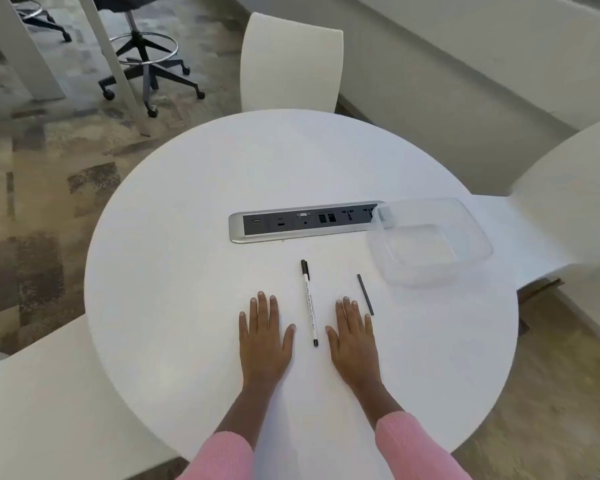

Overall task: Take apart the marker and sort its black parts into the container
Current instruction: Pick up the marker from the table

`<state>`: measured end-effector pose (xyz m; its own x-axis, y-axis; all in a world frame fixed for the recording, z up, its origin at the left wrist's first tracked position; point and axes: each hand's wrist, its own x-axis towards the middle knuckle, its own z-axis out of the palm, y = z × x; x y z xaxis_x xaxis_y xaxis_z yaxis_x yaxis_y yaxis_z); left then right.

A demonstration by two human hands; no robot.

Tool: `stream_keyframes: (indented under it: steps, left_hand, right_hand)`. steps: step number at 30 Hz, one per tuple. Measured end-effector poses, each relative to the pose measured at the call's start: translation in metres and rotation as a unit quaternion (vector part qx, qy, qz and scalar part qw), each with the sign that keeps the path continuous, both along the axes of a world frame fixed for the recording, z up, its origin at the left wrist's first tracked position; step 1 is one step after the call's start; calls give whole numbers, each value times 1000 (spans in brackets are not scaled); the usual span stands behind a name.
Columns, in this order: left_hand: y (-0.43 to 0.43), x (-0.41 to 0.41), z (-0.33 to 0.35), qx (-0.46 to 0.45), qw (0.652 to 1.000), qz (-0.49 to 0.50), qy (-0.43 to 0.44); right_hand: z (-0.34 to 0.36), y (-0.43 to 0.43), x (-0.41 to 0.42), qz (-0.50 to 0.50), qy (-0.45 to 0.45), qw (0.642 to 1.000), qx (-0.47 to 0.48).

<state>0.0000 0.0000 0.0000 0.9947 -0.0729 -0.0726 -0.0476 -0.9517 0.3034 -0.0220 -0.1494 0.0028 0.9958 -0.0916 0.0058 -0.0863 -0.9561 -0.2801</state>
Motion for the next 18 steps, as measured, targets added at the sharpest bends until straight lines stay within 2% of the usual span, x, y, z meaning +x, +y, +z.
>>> stream_keyframes:
  steps: [5, 10, 15, 18]
  left_hand:
    - [0, 1, -2, -4, 1000, 5, -15]
    - [-1, 1, 0, 0, 1000, 0, 6]
    - [-2, 7, 2, 3, 1000, 1, 18]
    - [-4, 11, 5, 6, 1000, 14, 4]
  right_hand:
    - [2, 0, 1, -16, -3, 1000, 6]
    - [0, 3, 5, -27, -7, 999, 42]
    - [12, 9, 11, 3, -53, 998, 20]
    - [17, 12, 20, 4, -38, 999, 16]
